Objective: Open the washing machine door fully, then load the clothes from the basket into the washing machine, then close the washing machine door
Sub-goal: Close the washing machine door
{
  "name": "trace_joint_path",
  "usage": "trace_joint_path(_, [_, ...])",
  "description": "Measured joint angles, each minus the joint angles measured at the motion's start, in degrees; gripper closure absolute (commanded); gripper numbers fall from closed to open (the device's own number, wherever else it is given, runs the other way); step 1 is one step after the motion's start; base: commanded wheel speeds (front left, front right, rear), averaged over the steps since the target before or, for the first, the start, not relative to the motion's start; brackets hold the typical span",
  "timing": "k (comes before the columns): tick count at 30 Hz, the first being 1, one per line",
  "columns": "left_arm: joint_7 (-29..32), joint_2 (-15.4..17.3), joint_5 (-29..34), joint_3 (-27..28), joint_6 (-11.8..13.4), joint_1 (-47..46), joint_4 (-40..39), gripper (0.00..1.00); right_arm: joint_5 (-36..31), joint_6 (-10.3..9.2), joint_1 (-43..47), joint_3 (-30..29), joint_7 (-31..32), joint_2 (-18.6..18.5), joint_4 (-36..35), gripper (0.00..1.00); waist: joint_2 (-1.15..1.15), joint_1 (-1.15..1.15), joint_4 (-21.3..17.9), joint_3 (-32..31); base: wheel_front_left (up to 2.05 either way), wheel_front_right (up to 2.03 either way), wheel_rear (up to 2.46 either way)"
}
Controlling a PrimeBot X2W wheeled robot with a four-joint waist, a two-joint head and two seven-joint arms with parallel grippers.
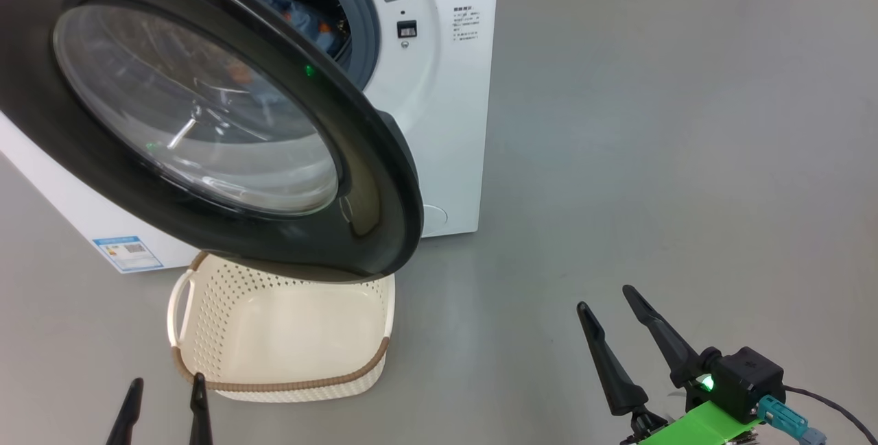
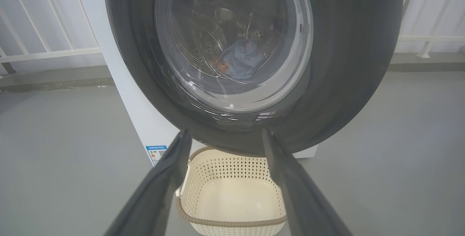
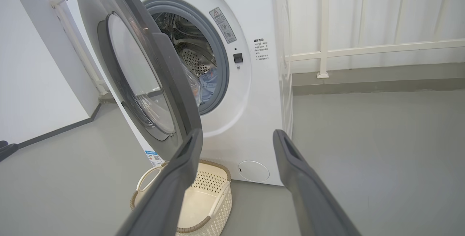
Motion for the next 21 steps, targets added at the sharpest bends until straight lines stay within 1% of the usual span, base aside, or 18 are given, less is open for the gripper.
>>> trace_joint_path(21, [0.00,-1.13,0.96,2.56,-0.60,0.02,-0.45,0.00,-0.49,0.00,0.03,-1.42,0.00,0.44,0.40,0.00,0.00,0.00,-0.20,-1.00,0.00,0.00,0.00])
